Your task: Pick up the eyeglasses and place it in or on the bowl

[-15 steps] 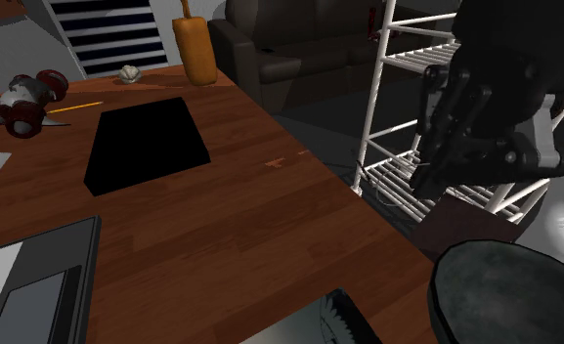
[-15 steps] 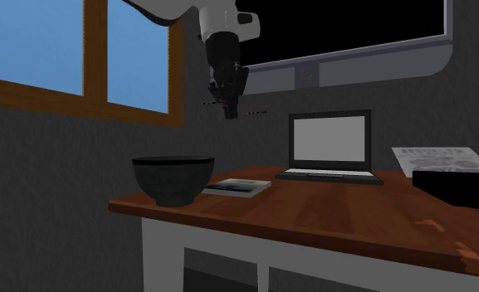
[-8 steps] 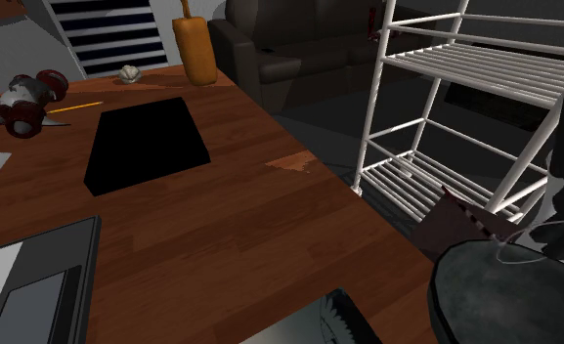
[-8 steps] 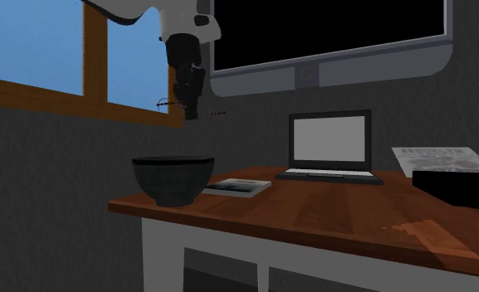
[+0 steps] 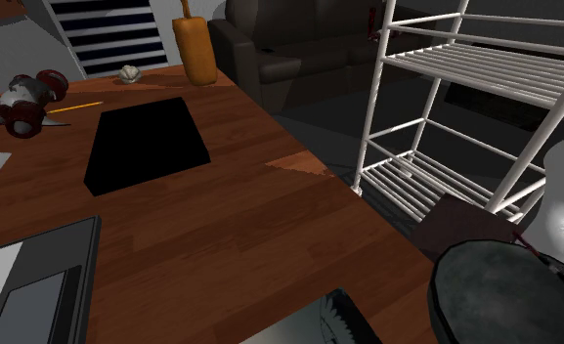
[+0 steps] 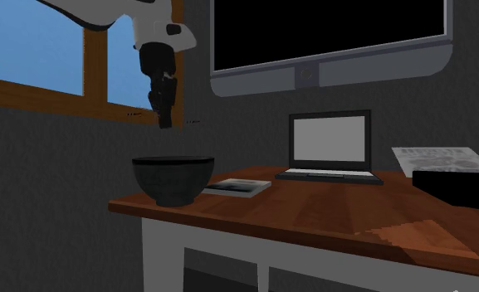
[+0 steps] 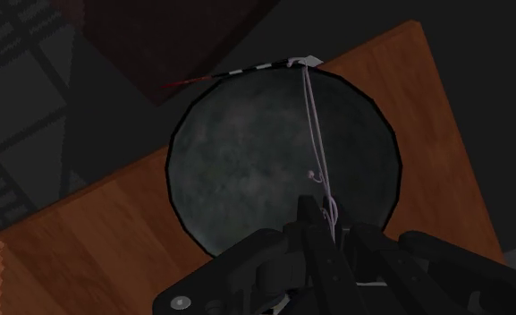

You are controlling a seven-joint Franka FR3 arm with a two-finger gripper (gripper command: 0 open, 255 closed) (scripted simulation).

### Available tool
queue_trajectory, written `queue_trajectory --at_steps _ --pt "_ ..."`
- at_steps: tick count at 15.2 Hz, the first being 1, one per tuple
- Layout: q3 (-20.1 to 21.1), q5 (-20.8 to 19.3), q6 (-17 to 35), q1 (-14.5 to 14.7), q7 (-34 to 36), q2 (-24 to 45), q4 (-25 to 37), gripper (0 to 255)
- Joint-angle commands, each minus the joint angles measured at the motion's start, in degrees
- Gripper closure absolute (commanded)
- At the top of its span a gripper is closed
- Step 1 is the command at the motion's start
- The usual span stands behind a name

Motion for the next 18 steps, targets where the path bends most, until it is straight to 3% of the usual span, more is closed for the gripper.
queue_trajectory --at_steps 1,9,16,17,18 --pt "0.31 0.37 1.43 0.24 0.01 -0.45 -1.83 255" --pt "1.63 1.78 6.93 1.09 -0.06 -1.79 -8.57 255" --pt "1.63 1.78 6.92 1.09 -0.06 -1.8 -8.56 255" --pt "1.63 1.78 6.92 1.09 -0.06 -1.8 -8.56 0" --pt "1.63 1.78 6.92 1.09 -0.06 -1.8 -8.56 0"
